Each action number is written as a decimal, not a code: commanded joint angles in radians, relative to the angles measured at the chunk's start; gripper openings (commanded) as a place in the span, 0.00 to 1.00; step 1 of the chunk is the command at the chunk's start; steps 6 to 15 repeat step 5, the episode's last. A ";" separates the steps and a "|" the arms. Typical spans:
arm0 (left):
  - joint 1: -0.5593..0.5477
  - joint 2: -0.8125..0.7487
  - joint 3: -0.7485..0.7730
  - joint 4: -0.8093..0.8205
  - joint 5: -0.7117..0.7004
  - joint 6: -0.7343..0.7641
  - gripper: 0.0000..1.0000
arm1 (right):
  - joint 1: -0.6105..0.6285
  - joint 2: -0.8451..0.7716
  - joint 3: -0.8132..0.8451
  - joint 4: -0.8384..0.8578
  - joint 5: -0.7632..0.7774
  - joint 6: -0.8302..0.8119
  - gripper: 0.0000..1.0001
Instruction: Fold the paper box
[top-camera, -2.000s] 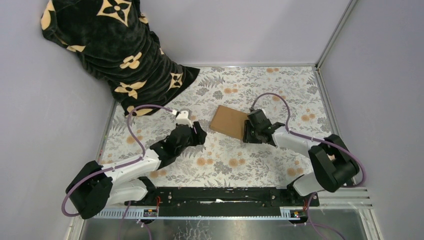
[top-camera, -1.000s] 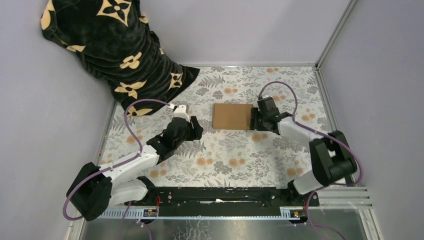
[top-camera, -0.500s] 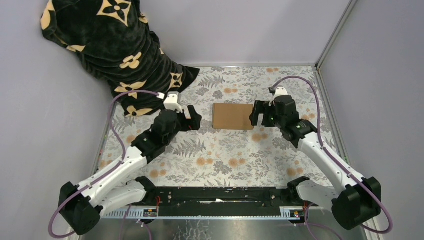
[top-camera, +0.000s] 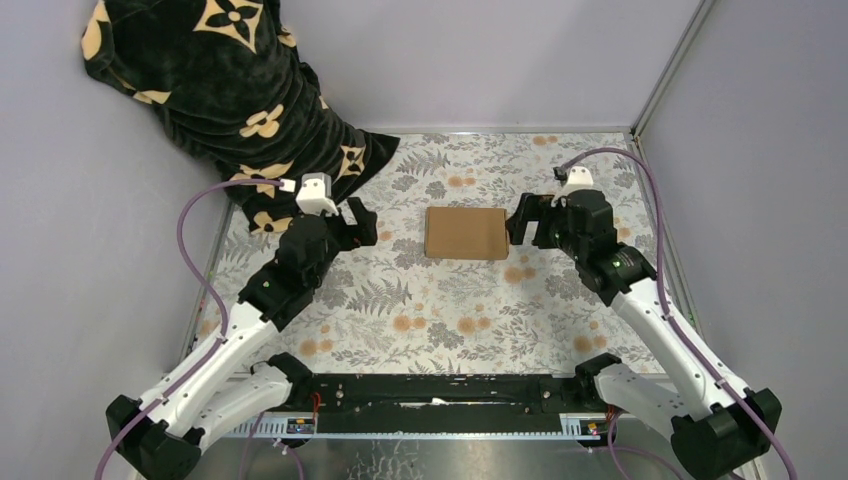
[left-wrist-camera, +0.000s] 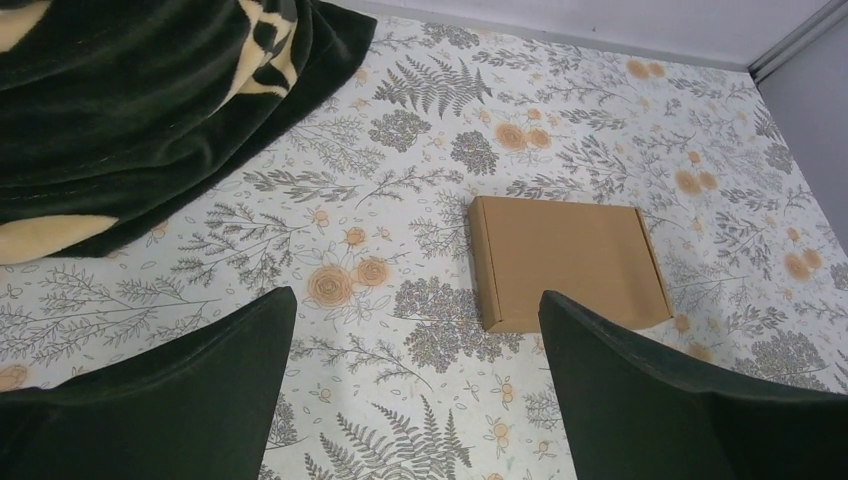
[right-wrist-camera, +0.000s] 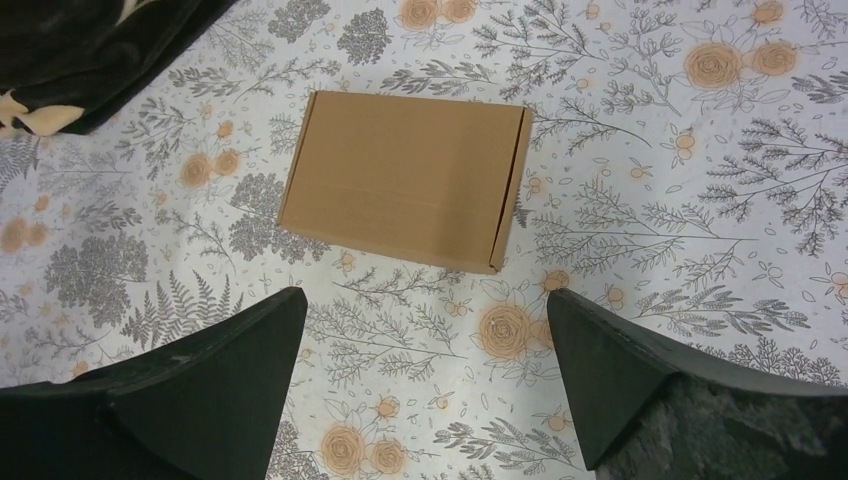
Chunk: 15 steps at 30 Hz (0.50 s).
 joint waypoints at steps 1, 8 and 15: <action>0.010 -0.017 0.000 -0.026 -0.007 0.020 0.99 | 0.003 -0.045 0.038 0.035 0.011 -0.013 0.99; 0.010 -0.032 -0.006 -0.035 0.008 0.019 0.98 | 0.003 -0.054 0.047 0.025 0.020 -0.015 1.00; 0.010 -0.032 -0.006 -0.035 0.008 0.019 0.98 | 0.003 -0.054 0.047 0.025 0.020 -0.015 1.00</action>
